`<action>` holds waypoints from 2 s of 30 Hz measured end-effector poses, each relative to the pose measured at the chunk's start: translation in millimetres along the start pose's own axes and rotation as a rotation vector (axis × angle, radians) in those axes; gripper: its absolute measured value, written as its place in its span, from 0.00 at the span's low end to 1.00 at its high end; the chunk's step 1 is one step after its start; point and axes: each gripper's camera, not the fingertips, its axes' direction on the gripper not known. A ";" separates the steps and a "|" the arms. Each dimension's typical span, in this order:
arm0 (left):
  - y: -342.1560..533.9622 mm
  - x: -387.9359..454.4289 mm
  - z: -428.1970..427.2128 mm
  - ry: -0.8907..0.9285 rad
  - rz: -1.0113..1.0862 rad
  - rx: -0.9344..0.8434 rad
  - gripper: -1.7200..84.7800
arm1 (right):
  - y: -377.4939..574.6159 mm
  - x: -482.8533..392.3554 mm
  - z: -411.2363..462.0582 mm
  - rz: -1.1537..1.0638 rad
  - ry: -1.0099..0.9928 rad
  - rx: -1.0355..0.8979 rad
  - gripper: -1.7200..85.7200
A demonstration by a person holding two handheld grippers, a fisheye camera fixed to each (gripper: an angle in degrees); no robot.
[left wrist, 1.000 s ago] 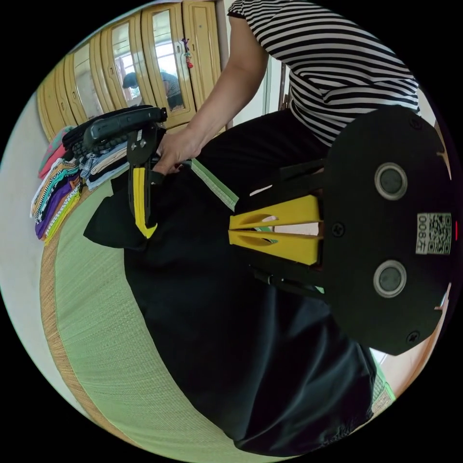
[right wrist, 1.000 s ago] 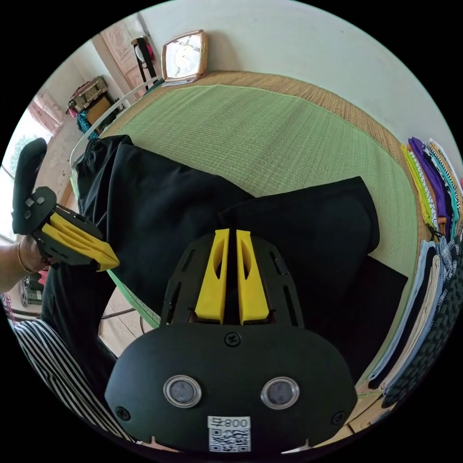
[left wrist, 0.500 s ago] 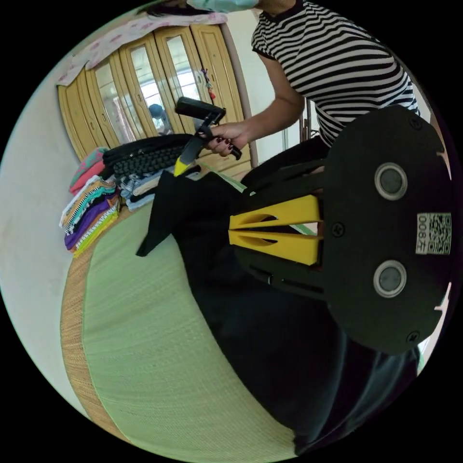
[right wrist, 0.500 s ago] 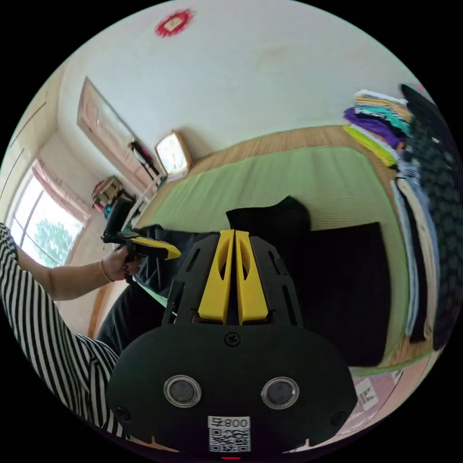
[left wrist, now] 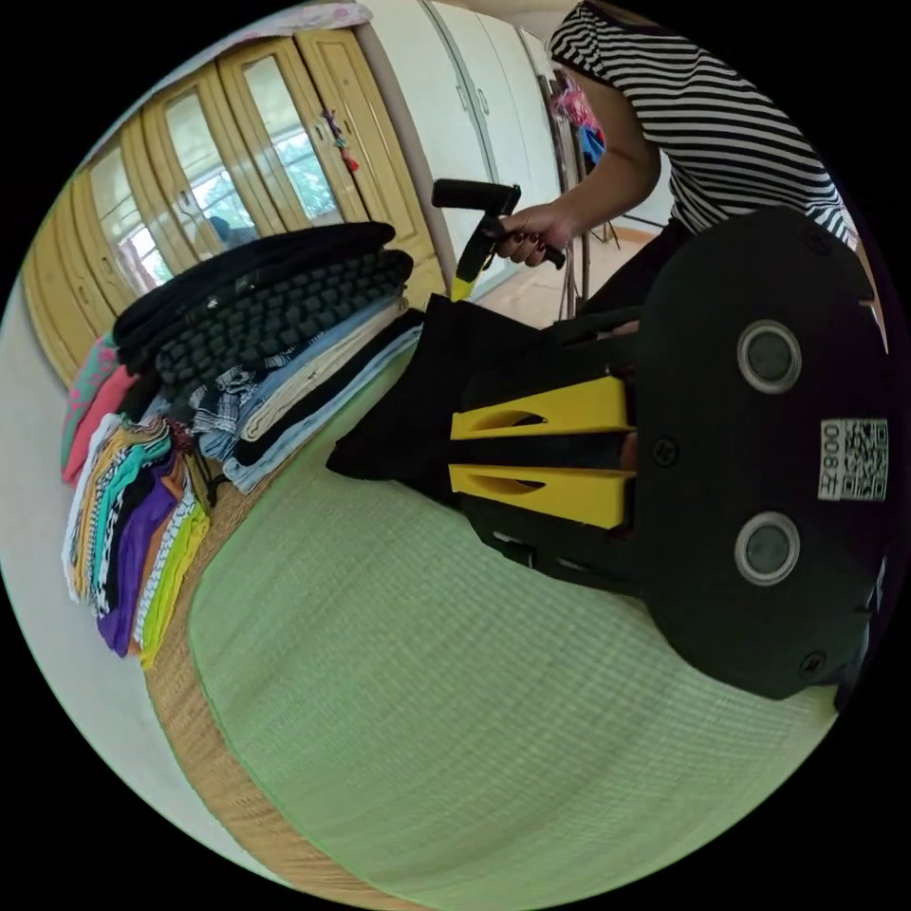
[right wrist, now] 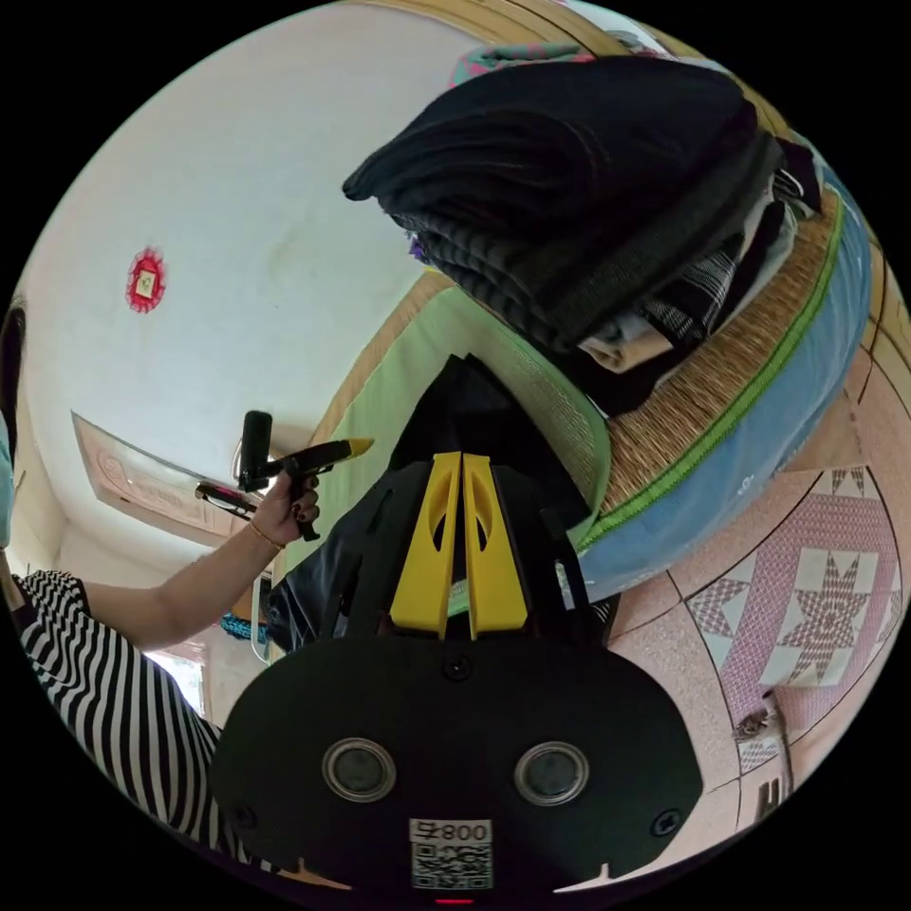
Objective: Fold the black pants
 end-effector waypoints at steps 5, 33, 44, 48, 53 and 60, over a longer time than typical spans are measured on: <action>-39.6 10.4 40.4 -0.109 0.051 -0.062 0.08 | -11.0 12.9 -19.6 0.023 -0.002 -0.013 0.02; -88.0 75.3 154.1 -0.316 0.200 -0.226 0.04 | -30.6 49.5 -103.4 0.152 -0.090 -0.052 0.02; -81.7 88.7 136.8 -0.330 0.165 -0.172 0.05 | -28.3 61.3 -100.5 0.201 -0.097 -0.033 0.02; -52.2 74.6 90.5 -0.226 0.070 -0.083 0.05 | -24.0 55.9 -105.5 0.177 -0.063 -0.024 0.02; -0.8 66.4 74.6 -0.229 -0.004 -0.154 0.05 | -38.0 9.9 -71.3 0.003 -0.030 -0.103 0.02; 27.7 73.7 46.2 -0.307 -0.076 -0.168 0.03 | -39.4 -20.0 6.6 -0.152 0.157 -0.201 0.02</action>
